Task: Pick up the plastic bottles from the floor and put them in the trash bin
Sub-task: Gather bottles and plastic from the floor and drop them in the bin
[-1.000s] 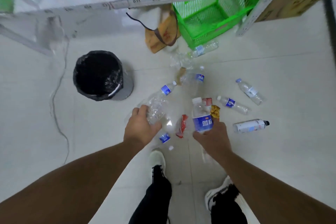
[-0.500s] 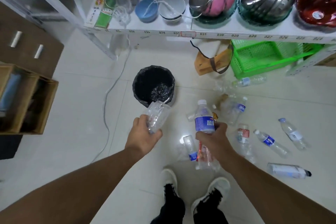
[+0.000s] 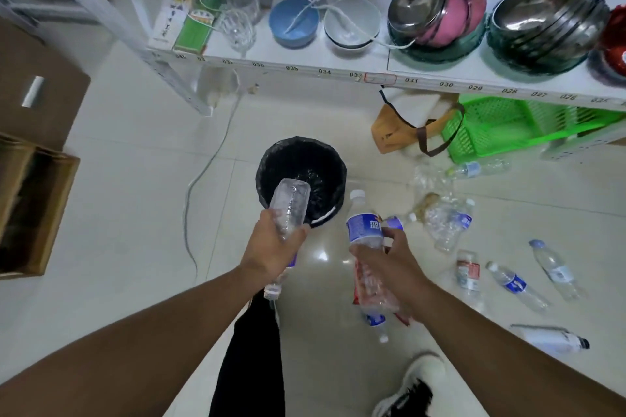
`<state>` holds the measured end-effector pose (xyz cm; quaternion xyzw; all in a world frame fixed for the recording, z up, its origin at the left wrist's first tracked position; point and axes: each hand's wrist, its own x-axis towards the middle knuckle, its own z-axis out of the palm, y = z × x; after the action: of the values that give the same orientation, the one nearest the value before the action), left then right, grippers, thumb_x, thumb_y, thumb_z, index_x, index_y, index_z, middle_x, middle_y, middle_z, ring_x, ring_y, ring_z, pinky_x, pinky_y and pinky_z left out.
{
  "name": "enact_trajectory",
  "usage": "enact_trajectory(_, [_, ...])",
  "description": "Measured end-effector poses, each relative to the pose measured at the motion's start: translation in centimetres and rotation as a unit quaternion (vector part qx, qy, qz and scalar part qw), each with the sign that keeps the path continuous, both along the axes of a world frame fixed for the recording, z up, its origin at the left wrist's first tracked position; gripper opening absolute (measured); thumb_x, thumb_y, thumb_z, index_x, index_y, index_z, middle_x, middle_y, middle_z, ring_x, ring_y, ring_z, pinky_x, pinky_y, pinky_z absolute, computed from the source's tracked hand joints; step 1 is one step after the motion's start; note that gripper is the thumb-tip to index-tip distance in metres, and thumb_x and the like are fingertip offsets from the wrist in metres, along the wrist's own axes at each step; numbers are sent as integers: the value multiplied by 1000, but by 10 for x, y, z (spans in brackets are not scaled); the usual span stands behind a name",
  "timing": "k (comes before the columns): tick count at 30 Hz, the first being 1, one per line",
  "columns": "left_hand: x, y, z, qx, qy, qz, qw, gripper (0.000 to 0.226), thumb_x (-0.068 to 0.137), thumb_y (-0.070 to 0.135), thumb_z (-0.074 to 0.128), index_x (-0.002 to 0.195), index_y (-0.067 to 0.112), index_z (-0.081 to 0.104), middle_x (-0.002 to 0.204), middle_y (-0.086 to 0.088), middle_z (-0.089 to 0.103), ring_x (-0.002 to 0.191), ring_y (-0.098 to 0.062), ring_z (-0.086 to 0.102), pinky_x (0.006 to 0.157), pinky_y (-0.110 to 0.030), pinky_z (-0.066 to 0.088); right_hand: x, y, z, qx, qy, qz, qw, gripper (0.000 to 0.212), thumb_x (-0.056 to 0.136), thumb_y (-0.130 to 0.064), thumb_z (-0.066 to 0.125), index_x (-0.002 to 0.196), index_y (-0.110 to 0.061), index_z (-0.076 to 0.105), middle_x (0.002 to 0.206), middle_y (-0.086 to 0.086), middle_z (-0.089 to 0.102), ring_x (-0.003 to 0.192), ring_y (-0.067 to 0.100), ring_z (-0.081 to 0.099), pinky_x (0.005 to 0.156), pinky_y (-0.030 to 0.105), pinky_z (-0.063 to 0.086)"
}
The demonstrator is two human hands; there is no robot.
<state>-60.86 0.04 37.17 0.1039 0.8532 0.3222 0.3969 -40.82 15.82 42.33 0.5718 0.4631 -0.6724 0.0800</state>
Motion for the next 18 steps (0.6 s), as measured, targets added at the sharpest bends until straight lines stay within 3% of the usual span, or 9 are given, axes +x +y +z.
enact_trajectory(3, [-46, 25, -30, -11, -21, -12, 1000, 76, 86, 67, 74, 137, 18, 45, 108, -3, 66, 86, -18, 69, 69, -35, 58, -41, -3, -25, -10, -38, -53, 998, 66, 82, -38, 88, 133, -34, 46, 110, 12, 77, 83, 25, 79, 64, 35, 62])
enact_trajectory(5, [-73, 39, -53, -24, -21, -18, 999, 71, 86, 66, 73, 128, 15, 47, 99, -3, 64, 75, -16, 66, 60, -34, 52, -68, -8, -42, -10, -57, -84, 995, 64, 84, -38, 87, 134, -32, 47, 110, 12, 76, 81, 23, 78, 62, 32, 59])
enact_trajectory(7, [-99, 57, -77, -46, -32, -53, 997, 71, 86, 62, 75, 129, 14, 45, 106, -6, 65, 80, -18, 66, 62, -35, 51, -90, -12, -60, -14, -53, -113, 992, 62, 86, -37, 88, 134, -29, 48, 107, 12, 77, 73, 17, 77, 57, 30, 59])
enact_trajectory(10, [-131, 84, -103, -88, -61, -104, 989, 92, 88, 58, 77, 155, 13, 33, 135, -10, 61, 101, -25, 64, 74, -33, 49, -115, -15, -78, -11, -72, -121, 990, 65, 84, -42, 88, 134, -28, 49, 112, 8, 75, 87, 20, 79, 69, 35, 62])
enact_trajectory(12, [-148, 97, -112, -122, -77, -121, 982, 94, 89, 60, 75, 160, 16, 31, 143, -10, 58, 107, -31, 66, 71, -37, 55, -126, -16, -87, -2, -86, -116, 990, 66, 82, -45, 88, 133, -29, 48, 111, 6, 74, 95, 26, 79, 81, 41, 64])
enact_trajectory(13, [-155, 100, -115, -143, -67, -140, 977, 89, 91, 61, 72, 159, 17, 36, 142, -12, 58, 108, -35, 68, 71, -39, 59, -131, -16, -90, 3, -89, -112, 990, 66, 81, -45, 88, 131, -30, 49, 109, 6, 74, 95, 27, 79, 82, 42, 63])
enact_trajectory(16, [-172, 97, -113, -139, -7, -176, 975, 59, 98, 48, 64, 148, 18, 52, 140, -13, 59, 115, -34, 65, 93, -48, 62, -145, -10, -98, 2, -93, -118, 989, 67, 80, -46, 89, 132, -29, 51, 108, 4, 74, 94, 26, 78, 81, 40, 63])
enact_trajectory(18, [-182, 86, -107, -95, 19, -172, 980, 45, 99, 38, 62, 140, 18, 60, 135, -9, 62, 113, -28, 66, 92, -44, 62, -160, -5, -105, 1, -86, -128, 988, 69, 81, -45, 89, 136, -25, 53, 113, 6, 74, 96, 25, 78, 81, 39, 62])
